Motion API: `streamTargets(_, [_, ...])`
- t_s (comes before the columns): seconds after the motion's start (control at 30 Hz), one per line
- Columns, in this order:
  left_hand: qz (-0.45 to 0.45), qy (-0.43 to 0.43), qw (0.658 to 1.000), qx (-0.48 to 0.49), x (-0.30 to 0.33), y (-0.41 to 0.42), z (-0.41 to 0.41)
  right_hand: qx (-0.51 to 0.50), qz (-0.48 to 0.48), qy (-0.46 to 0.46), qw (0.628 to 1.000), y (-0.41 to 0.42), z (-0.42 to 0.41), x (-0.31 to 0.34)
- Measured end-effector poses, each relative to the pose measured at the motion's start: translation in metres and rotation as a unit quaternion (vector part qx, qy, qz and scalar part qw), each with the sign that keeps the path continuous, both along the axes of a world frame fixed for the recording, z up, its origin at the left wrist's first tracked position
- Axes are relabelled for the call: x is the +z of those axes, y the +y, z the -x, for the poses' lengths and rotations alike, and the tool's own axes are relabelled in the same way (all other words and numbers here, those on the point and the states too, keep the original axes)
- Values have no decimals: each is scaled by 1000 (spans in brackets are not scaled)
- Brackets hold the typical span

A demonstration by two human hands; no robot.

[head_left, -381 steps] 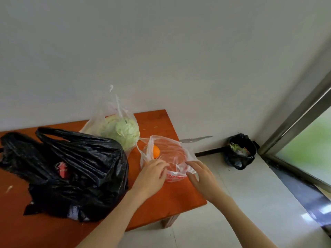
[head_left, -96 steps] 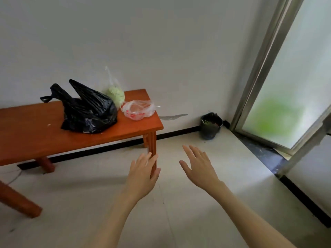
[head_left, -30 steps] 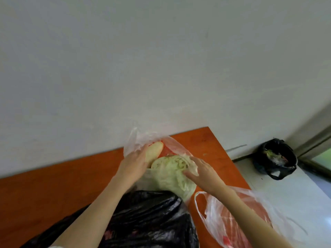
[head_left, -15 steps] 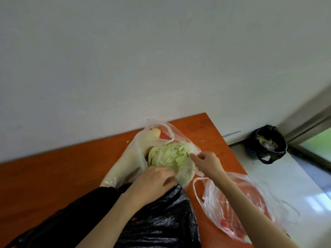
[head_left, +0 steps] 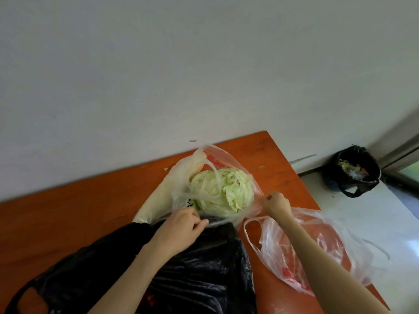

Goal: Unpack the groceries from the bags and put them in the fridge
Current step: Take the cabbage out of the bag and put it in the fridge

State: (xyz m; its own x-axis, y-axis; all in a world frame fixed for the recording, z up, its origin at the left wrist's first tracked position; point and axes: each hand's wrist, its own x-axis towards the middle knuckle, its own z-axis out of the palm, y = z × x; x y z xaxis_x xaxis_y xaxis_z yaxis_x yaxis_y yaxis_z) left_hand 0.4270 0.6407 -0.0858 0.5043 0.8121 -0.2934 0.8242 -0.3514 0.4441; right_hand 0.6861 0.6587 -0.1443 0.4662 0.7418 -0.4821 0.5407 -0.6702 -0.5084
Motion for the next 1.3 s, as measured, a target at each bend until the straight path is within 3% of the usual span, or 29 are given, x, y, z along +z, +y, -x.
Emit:
streamTargets(0.17, [-76,18,997,3,-11,-6,-5,-72,92,53,992,-18,-16,-23])
streamTargets(0.23, [-152,19,988,-6,-13,-2,-2,-112,24,87,990,-17,-15,-19])
streamTargets(0.3, [-231,7,973,-1,-14,7,0,-138,-114,123,976,-11,-8,0])
streamTargets(0.37, [-260,23,965,9,-12,18,-2,-110,-210,163,958,-5,7,24])
streamTargets(0.53, [-240,101,965,11,-25,60,5,2,-226,239,944,-1,40,28])
streamTargets(0.8, [-104,150,982,48,-59,60,28,-41,-160,330,929,-15,40,-26])
streamTargets(1.0, [-45,172,982,60,-54,58,26,-71,-74,305,947,-18,34,-35])
streamTargets(1.17, [-244,82,961,101,-27,70,9,-123,-179,158,963,-8,29,-4])
streamTargets(1.3, [-304,48,944,121,-2,79,-26,-44,-252,148,955,-4,40,32])
